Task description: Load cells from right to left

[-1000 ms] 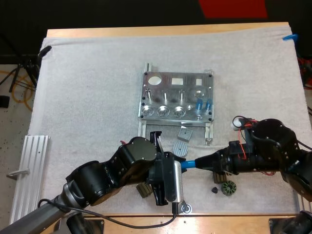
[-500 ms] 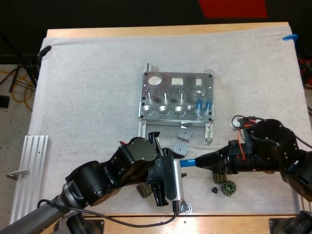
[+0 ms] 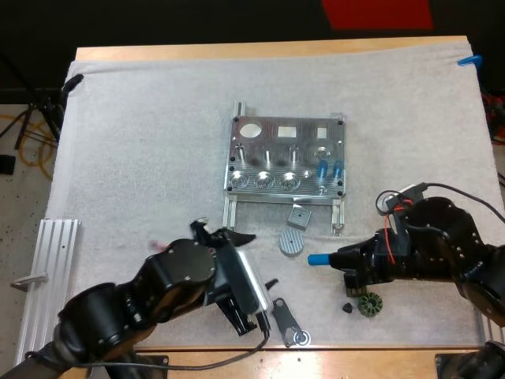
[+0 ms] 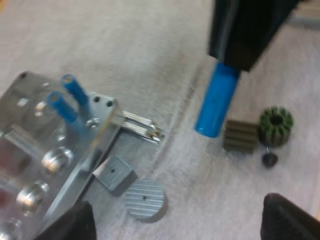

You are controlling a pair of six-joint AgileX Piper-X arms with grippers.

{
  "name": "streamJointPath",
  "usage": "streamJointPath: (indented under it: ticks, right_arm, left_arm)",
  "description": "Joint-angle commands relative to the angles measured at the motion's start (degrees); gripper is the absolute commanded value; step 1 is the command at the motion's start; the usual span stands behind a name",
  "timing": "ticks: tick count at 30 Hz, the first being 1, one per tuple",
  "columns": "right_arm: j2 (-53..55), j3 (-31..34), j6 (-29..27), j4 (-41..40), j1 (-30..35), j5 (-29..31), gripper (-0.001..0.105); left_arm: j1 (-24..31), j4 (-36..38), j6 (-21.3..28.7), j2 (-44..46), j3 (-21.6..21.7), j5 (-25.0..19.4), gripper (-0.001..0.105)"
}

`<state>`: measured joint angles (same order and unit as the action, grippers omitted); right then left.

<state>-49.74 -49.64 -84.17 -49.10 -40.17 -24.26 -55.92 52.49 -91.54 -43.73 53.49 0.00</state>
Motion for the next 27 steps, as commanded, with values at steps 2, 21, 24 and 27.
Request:
streamJointPath:
  ticks: [2, 21, 24, 27]
  right_arm:
    - [0.17, -0.31, -1.8, 0.0, 0.0, 1.77, 0.0]
    - [-7.91, -13.22, -18.05, -12.49, 0.0, 14.16, 0.0]
    - [-11.53, -16.53, -22.15, -15.98, 0.0, 16.01, 0.0]
    - [-15.13, -20.5, -24.65, -18.94, 0.0, 18.37, 0.0]
  left_arm:
    - [-0.08, -0.03, -6.83, 1.46, 0.42, -5.89, 0.067]
    - [-0.08, 3.67, -29.64, 3.01, 0.42, -18.44, 0.067]
    - [-0.08, 6.43, -30.82, 3.01, 0.42, -18.7, 0.067]
    - [-0.08, 10.12, -33.81, 3.01, 0.3, -18.69, 0.067]
